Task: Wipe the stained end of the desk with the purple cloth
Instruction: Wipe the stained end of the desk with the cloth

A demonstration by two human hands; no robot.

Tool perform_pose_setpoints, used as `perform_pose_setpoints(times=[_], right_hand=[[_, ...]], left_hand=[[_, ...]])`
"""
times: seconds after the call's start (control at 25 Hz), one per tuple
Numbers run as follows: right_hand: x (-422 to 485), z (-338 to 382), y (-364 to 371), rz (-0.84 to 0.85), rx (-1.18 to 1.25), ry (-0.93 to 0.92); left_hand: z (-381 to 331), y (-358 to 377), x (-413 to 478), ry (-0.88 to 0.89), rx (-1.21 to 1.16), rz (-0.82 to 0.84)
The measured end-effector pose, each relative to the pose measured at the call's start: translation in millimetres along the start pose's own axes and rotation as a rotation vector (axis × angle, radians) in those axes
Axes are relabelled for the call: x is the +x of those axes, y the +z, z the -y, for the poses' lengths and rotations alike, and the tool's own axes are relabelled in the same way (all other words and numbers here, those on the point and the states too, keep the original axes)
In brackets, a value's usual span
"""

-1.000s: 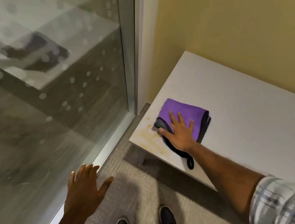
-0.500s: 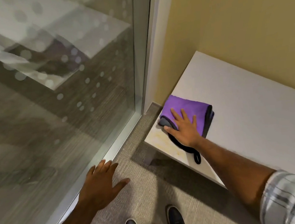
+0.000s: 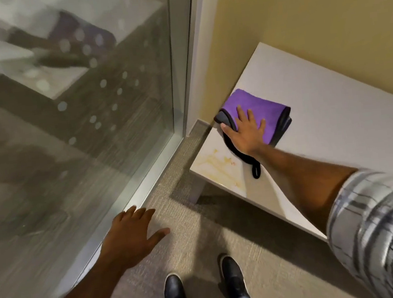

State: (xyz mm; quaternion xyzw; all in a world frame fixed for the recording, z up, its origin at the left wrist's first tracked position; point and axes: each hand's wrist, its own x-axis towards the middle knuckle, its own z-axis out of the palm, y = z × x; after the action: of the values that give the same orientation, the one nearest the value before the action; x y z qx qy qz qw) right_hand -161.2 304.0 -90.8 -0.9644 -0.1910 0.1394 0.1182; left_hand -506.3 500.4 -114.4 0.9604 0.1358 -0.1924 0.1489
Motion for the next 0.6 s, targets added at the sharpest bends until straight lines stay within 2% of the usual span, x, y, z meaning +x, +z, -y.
perform_pose_setpoints(times=[0.12,0.32,0.4,0.48,0.6], right_hand=[[1,18,7,0.046,-0.081,-0.166],[-69,15,19,0.131,-0.031,-0.627],[-88,-9,16,0.132,0.006,-0.612],[-85,-25,7,0.101,0.028,-0.485],[-57,-3,2,0.064,0.033,-0.315]], left_hand=[[-8,13,1,0.003,-0.018,0.036],[-21,8,-1,0.048,0.025,0.070],[-20,0,-3,0.044,-0.007,0.004],[-16,-3,-7,0.019,-0.034,-0.040],[-6,4,-13,-0.046,-0.060,-0.092]])
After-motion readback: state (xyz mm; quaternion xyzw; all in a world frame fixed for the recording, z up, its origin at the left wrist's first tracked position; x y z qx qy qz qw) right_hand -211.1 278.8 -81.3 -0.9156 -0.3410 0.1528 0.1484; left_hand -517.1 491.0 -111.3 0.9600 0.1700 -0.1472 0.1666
